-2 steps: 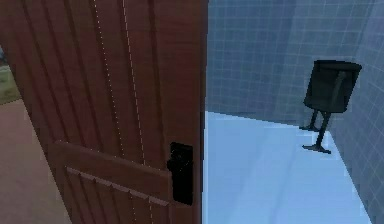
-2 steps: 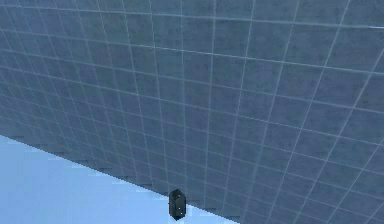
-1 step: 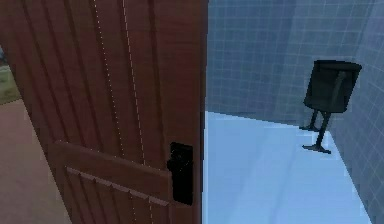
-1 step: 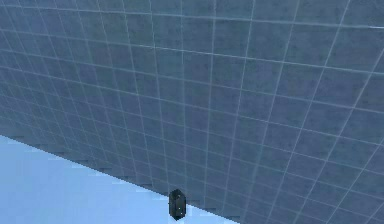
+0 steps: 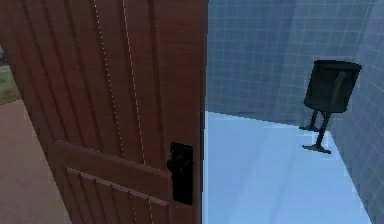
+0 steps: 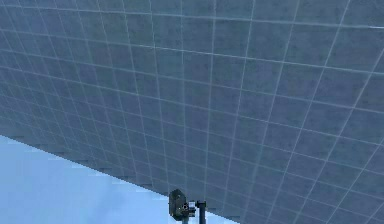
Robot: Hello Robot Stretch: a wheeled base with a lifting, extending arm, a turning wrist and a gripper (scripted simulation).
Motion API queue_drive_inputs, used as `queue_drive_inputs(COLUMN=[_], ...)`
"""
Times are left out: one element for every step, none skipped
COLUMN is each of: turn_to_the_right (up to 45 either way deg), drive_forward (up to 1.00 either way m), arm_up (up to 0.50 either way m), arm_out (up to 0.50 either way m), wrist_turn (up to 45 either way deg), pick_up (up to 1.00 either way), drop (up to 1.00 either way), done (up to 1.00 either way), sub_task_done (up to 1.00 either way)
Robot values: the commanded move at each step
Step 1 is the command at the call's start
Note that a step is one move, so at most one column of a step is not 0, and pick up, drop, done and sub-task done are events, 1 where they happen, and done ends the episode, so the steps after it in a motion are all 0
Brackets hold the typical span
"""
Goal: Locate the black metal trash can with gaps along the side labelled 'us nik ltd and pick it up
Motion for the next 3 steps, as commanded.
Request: queue_drive_inputs(turn_to_the_right=[0.0, 0.0, 0.0], drive_forward=[0.0, 0.0, 0.0], arm_up=[0.0, 0.0, 0.0], arm_out=[0.0, 0.0, 0.0], wrist_turn=[45.0, 45.0, 45.0], pick_up=[0.0, 0.0, 0.0], drop=[0.0, 0.0, 0.0], done=[0.0, 0.0, 0.0], sub_task_done=[0.0, 0.0, 0.0])
